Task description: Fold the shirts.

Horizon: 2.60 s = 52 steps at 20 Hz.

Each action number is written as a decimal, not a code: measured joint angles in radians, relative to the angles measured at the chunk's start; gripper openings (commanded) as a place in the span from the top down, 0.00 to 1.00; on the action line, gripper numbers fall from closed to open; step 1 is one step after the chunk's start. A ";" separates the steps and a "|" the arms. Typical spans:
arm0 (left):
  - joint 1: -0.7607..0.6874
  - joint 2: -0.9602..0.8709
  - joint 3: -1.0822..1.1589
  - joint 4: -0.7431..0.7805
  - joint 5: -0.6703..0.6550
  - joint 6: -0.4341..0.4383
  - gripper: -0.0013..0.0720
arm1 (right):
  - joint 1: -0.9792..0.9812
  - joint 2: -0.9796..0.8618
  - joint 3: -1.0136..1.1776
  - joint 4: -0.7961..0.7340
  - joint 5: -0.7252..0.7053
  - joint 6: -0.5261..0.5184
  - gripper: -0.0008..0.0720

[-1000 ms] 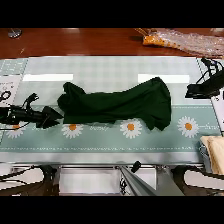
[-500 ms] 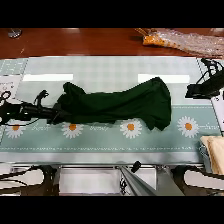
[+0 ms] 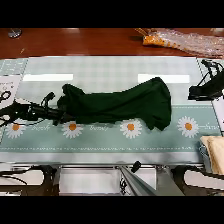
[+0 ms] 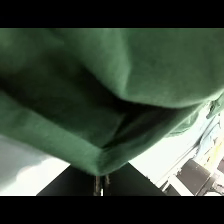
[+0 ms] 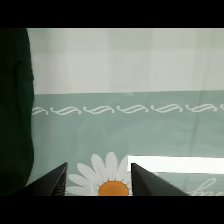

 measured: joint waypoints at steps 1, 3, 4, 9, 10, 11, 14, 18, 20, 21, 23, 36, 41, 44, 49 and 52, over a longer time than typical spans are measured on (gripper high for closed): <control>0.006 0.000 0.000 0.002 -0.005 0.000 0.95 | -0.014 0.000 -0.012 0.006 -0.003 0.000 0.32; 0.016 0.002 0.000 0.005 -0.013 0.001 0.95 | -0.055 0.000 -0.048 0.069 -0.012 -0.006 0.30; 0.020 0.005 0.000 0.007 -0.017 0.005 0.95 | -0.078 0.000 -0.069 0.116 -0.017 -0.016 0.30; 0.030 0.023 0.000 0.006 -0.067 0.020 0.95 | -0.153 0.000 -0.191 0.333 -0.083 -0.077 0.30; 0.031 0.029 0.000 0.005 -0.074 0.021 0.95 | -0.158 0.000 -0.214 0.375 -0.108 -0.091 0.30; 0.031 0.034 0.000 0.001 -0.086 0.022 0.95 | -0.162 0.000 -0.236 0.418 -0.138 -0.103 0.30; 0.031 0.045 0.000 -0.002 -0.095 0.022 0.95 | -0.167 -0.010 -0.278 0.528 -0.224 -0.124 0.30; 0.031 0.051 0.000 -0.003 -0.112 0.022 0.95 | -0.171 -0.057 -0.297 0.643 -0.295 -0.146 0.30; 0.031 0.052 0.000 -0.003 -0.113 0.021 0.95 | -0.165 -0.089 -0.300 0.705 -0.317 -0.166 0.30; 0.031 0.052 0.000 -0.004 -0.114 0.021 0.95 | -0.158 -0.105 -0.301 0.726 -0.323 -0.175 0.30; 0.031 0.052 0.000 -0.003 -0.115 0.021 0.95 | -0.126 -0.137 -0.302 0.768 -0.328 -0.193 0.36; 0.080 0.210 0.308 -0.014 -0.230 0.014 0.95 | -0.056 0.071 -0.091 0.771 -0.382 -0.242 0.93; 0.105 0.326 0.663 -0.046 -0.275 -0.018 0.95 | -0.061 0.251 0.121 0.781 -0.378 -0.243 0.93; 0.110 0.364 0.917 -0.079 -0.251 -0.051 0.95 | -0.061 0.328 0.271 0.785 -0.379 -0.227 0.93; 0.113 0.413 1.298 -0.105 -0.103 -0.113 0.95 | -0.062 0.396 0.533 0.782 -0.379 -0.162 0.93; 0.113 0.488 1.394 -0.076 0.001 -0.126 0.95 | -0.062 0.411 0.683 0.763 -0.367 -0.113 0.93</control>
